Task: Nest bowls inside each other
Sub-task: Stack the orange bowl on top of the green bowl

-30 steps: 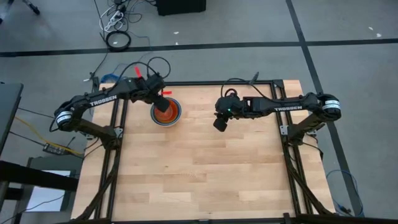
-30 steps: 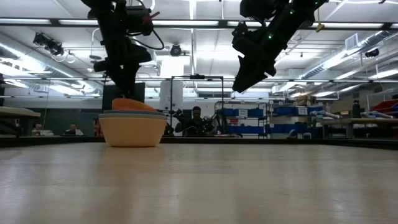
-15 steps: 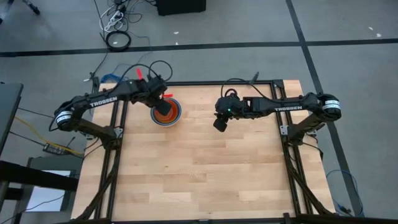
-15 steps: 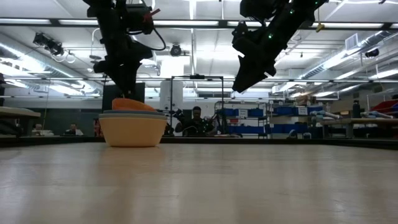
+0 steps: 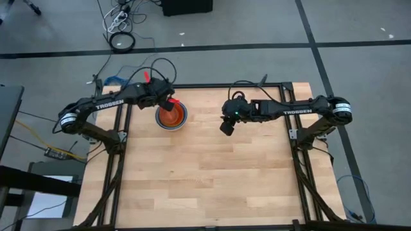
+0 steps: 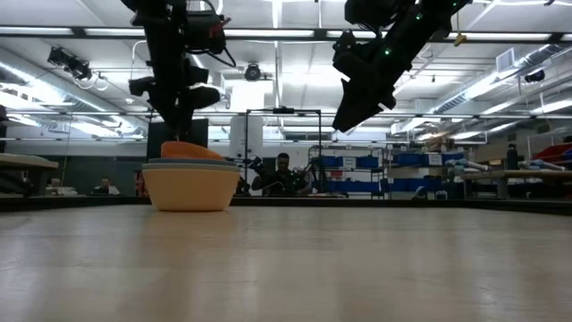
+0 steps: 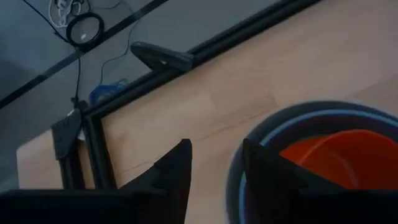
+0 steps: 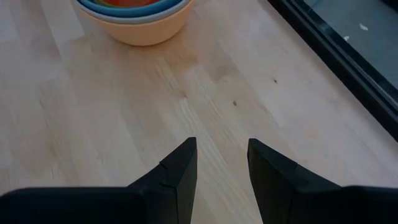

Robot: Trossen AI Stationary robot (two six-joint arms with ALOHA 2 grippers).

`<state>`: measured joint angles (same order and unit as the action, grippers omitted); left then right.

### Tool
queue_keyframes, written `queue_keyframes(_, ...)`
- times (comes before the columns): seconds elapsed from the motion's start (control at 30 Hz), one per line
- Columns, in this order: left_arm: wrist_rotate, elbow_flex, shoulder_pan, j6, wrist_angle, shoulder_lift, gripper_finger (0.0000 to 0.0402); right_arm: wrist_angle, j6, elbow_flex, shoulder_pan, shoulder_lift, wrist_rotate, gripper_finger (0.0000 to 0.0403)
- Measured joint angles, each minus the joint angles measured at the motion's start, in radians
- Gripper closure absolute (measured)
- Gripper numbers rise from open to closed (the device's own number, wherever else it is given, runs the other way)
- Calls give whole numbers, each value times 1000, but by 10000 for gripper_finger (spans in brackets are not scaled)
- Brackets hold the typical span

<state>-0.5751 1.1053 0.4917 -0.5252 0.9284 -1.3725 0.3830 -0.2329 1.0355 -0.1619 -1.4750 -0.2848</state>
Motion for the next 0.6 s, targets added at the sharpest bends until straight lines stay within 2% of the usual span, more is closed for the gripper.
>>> queue_keyframes(0.37,-34,-103,-45,-56,-75,-165,250,3,0,0,0,0,0,274)
queue_keyframes(0.6,-37,-95,-48,-50,-70,-160,250,2,0,0,-8,0,0,274)
